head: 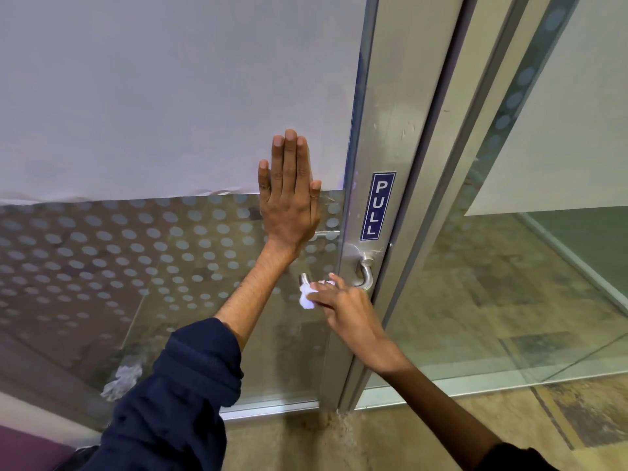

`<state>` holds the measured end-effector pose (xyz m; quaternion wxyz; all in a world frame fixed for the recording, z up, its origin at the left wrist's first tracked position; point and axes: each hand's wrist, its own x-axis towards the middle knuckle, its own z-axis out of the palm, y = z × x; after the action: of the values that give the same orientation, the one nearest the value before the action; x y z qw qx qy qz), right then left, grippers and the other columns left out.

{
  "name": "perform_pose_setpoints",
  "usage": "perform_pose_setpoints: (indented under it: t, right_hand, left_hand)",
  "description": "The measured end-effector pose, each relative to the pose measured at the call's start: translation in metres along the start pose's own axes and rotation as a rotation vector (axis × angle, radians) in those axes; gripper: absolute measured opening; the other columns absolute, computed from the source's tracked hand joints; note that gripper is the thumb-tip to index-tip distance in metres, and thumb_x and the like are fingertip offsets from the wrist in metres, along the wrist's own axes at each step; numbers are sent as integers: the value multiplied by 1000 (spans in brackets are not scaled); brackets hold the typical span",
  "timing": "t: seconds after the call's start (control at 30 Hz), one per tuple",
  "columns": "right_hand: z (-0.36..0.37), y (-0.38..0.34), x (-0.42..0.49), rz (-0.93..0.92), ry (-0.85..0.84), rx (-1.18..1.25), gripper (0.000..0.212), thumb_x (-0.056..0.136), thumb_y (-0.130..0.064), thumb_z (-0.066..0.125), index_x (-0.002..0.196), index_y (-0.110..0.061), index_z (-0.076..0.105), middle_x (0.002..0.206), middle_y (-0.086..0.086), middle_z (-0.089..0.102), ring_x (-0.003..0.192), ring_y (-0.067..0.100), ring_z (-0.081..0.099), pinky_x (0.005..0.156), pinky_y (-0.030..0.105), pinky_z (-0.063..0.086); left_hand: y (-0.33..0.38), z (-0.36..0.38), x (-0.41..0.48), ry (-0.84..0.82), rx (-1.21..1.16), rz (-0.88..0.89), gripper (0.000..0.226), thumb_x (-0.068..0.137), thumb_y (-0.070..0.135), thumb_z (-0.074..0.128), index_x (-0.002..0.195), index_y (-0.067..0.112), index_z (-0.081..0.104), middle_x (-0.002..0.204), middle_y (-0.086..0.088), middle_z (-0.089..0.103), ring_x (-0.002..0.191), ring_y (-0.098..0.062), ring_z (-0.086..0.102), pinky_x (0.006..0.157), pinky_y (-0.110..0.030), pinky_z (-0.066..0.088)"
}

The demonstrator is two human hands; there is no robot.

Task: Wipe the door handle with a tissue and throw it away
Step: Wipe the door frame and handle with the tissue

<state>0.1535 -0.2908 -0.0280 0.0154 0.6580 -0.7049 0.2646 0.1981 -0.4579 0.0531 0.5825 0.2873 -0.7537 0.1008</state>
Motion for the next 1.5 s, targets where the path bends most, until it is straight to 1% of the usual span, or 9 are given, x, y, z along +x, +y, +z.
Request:
perform_pose_setpoints:
  t: [0.13,0.37,0.47,0.7,0.83,0.97,1.1,1.33,1.5]
  right_hand:
    - [-21,43,-21,14,151,-3,53,61,19,75,95,-23,79,104,-4,76,102,28,69,87,26,52]
    - [-38,62,-19,200,110,54,30,88,-6,64,106,-27,76,107,1,74,102,39,65,88,46,57]
    - [-41,64,-6,298,25,95,26,94,-16,60,110,-31,74,115,-3,71,110,29,64,102,39,48]
    - [-32,49,-17,330,123,74,25,95,-21,58,110,-34,73,111,0,74,103,31,66,86,37,55]
    - [-16,38,-30,260,185,69,25,96,-21,59,116,-33,68,116,-2,72,122,23,59,87,44,56]
    - [-6,28,-22,251,185,-76,29,86,-16,69,109,-34,66,94,0,70,99,21,64,59,34,56]
    - [3,3,-5,184,157,-34,17,92,-30,62,106,-31,71,94,-2,75,92,26,66,71,35,56]
    - [12,-30,27,278,59,-129,19,97,-34,55,93,-20,67,76,15,68,74,40,61,57,36,29]
    - [18,-35,28,273,72,-132,11,96,-26,57,92,-19,64,70,14,66,76,38,61,56,36,29]
  left_hand:
    - [1,0,-1,6,-5,0,58,107,35,8,157,19,-16,165,8,-29,155,-10,-20,128,-34,-14]
    - [1,1,0,8,-9,-8,58,107,35,9,157,20,-16,165,9,-29,155,-9,-20,127,-34,-15]
    - [1,0,0,-1,-13,-8,58,107,35,9,157,20,-17,164,9,-30,155,-9,-20,127,-34,-15]
    - [4,-2,0,2,-19,-6,58,107,35,8,157,21,-18,164,10,-31,154,-8,-22,127,-33,-16]
    - [4,-2,1,6,-12,-3,58,107,34,8,157,20,-18,164,9,-31,154,-9,-22,127,-33,-16]
    - [2,-1,0,5,-17,-9,59,107,34,10,157,19,-16,164,8,-30,155,-10,-21,127,-34,-15]
    - [1,0,0,7,-22,-3,58,107,34,10,157,19,-15,165,8,-28,155,-10,-19,128,-34,-14]
    - [0,0,-1,11,-10,3,58,107,33,11,158,18,-13,166,7,-27,156,-11,-18,128,-35,-13]
    - [-1,0,0,11,-6,7,58,107,33,11,158,17,-12,166,6,-25,156,-12,-17,128,-35,-13]
